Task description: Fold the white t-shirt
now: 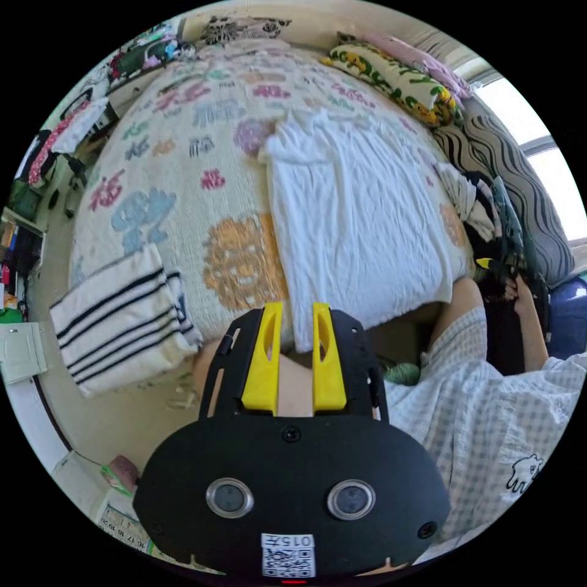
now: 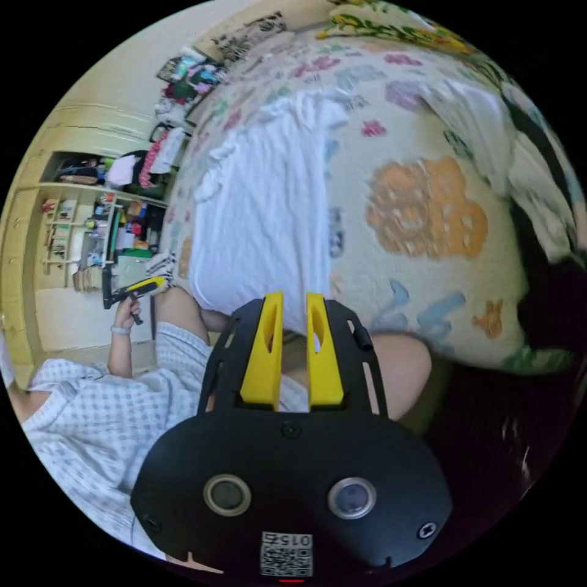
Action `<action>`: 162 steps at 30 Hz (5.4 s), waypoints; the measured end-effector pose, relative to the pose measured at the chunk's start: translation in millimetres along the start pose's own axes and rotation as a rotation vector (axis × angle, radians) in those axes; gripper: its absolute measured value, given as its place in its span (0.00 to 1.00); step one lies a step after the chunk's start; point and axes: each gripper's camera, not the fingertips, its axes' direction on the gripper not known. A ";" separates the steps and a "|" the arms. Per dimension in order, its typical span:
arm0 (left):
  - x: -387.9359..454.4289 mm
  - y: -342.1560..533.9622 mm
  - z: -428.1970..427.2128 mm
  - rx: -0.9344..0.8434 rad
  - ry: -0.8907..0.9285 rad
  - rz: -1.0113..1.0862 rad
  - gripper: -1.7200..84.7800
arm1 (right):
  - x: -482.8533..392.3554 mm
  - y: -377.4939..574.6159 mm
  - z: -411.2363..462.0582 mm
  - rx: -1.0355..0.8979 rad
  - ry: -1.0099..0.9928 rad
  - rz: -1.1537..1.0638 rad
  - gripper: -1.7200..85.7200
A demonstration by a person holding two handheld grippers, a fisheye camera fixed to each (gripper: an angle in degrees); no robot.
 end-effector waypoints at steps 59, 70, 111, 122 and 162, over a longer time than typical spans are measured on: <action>-249.5 -214.8 -77.4 0.432 0.457 -0.185 0.10 | -436.5 -480.1 331.5 -0.288 -0.048 -0.543 0.05; -224.2 -252.2 -25.1 0.354 0.519 -0.136 0.02 | -486.5 -483.6 397.9 -0.453 0.368 -0.573 0.11; 224.5 -455.7 250.4 0.155 0.216 0.704 0.09 | 121.2 -182.0 72.5 0.264 -0.110 0.408 0.08; 345.5 -511.3 432.0 -0.133 -0.033 0.872 0.02 | 183.7 -81.2 46.6 0.456 -0.264 0.263 0.02; 244.1 -548.9 409.5 0.290 0.144 0.697 0.09 | 264.0 33.9 50.6 0.226 -0.273 0.101 0.10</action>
